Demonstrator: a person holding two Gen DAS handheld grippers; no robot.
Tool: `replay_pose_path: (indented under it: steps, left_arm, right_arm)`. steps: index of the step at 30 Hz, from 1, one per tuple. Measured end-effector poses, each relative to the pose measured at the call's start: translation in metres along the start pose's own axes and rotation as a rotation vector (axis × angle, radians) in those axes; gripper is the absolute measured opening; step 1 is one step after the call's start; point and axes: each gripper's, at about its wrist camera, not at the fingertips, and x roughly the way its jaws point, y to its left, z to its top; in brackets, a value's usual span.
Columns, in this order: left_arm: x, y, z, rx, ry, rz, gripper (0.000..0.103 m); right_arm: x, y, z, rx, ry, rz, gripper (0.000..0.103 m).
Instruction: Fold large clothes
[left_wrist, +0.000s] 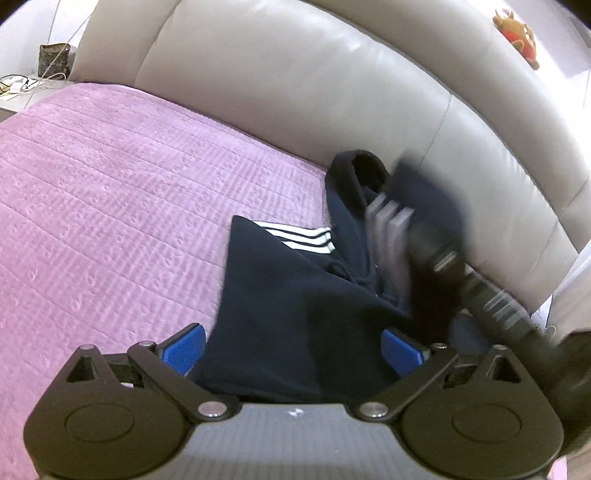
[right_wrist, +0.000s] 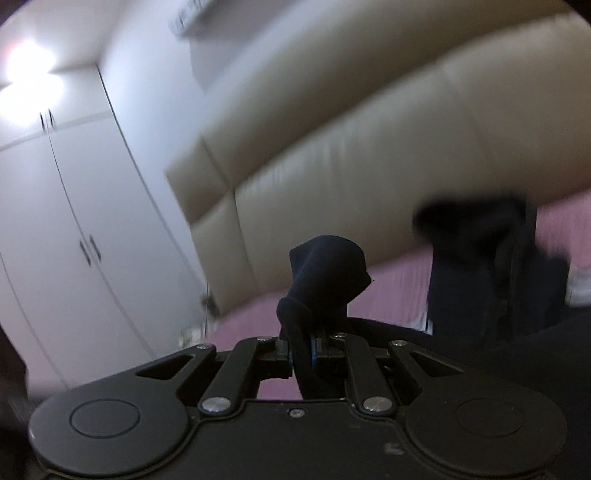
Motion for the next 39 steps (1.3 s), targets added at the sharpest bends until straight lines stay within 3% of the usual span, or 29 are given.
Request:
replay_pose_path:
  steps: [2,4,5,6,7,10,13,15,17,20,22,24,25,26,27,30,32,34,35,36,38,39]
  left_arm:
    - [0.001,0.007,0.0,-0.01,-0.015,-0.003,0.103]
    - [0.005,0.014,0.0,-0.026,-0.017,-0.013,0.103]
    - [0.009,0.018,0.001,-0.036,-0.011,-0.018,0.103]
    - [0.013,0.02,0.002,-0.043,-0.003,-0.02,0.103]
    - [0.018,0.021,0.003,-0.048,0.008,-0.02,0.103]
    - [0.032,0.02,0.007,-0.04,0.029,-0.029,0.103]
    - [0.048,0.013,0.01,-0.018,0.047,-0.037,0.103]
    - [0.06,0.009,0.011,-0.004,0.064,-0.046,0.103]
    - [0.075,0.007,0.009,0.0,0.087,-0.014,0.103]
    - [0.093,0.011,0.005,0.005,0.087,0.04,0.089]
    - [0.099,0.016,0.002,0.005,0.078,0.058,0.084]
    - [0.105,0.017,0.0,0.006,0.084,0.099,0.083]
    - [0.106,0.016,-0.001,0.012,0.087,0.112,0.083]
    - [0.107,0.014,-0.003,0.018,0.091,0.122,0.084]
    - [0.108,0.012,-0.004,0.026,0.093,0.131,0.085]
    - [0.107,0.005,-0.006,0.064,0.093,0.162,0.086]
    - [0.107,0.002,-0.007,0.088,0.098,0.183,0.087]
    - [0.107,-0.002,-0.007,0.113,0.102,0.212,0.087]
    - [0.106,-0.003,-0.007,0.123,0.097,0.214,0.087]
    - [0.105,-0.005,-0.007,0.131,0.092,0.212,0.087]
    - [0.101,-0.011,-0.007,0.143,0.078,0.21,0.087]
    - [0.098,-0.015,-0.007,0.154,0.064,0.202,0.087]
  right_arm:
    - [0.015,-0.008,-0.008,-0.002,0.084,-0.031,0.013]
    - [0.027,-0.015,-0.009,0.008,0.174,-0.068,0.023]
    - [0.031,-0.017,-0.009,0.015,0.236,-0.073,0.053]
    - [0.028,-0.019,-0.01,0.018,0.274,-0.064,0.074]
    - [0.022,-0.019,-0.007,0.011,0.296,-0.038,0.078]
    - [-0.016,-0.022,0.011,-0.041,0.285,0.017,0.08]
    - [-0.071,-0.043,0.045,-0.086,0.221,-0.046,0.083]
    - [-0.097,-0.074,0.067,-0.12,0.188,-0.178,0.084]
    - [-0.115,-0.111,0.088,-0.144,0.167,-0.367,0.084]
    - [-0.135,-0.186,0.106,-0.055,0.191,-0.585,0.085]
    - [-0.135,-0.229,0.107,0.035,0.284,-0.605,0.086]
    - [-0.132,-0.255,0.101,0.153,0.331,-0.517,0.086]
    - [-0.13,-0.263,0.099,0.214,0.337,-0.443,0.083]
    - [-0.131,-0.269,0.097,0.268,0.301,-0.382,0.045]
    - [-0.135,-0.27,0.1,0.274,0.258,-0.387,0.025]
    - [-0.141,-0.28,0.106,0.243,0.189,-0.462,0.022]
    - [-0.153,-0.309,0.099,0.401,0.216,-0.439,0.029]
    - [-0.174,-0.312,0.1,0.426,0.232,-0.417,0.049]
    - [-0.18,-0.304,0.104,0.38,0.241,-0.45,0.073]
    - [-0.19,-0.289,0.11,0.295,0.245,-0.488,0.081]
    - [-0.204,-0.262,0.119,0.113,0.276,-0.472,0.081]
    - [-0.206,-0.25,0.119,0.035,0.34,-0.443,0.08]
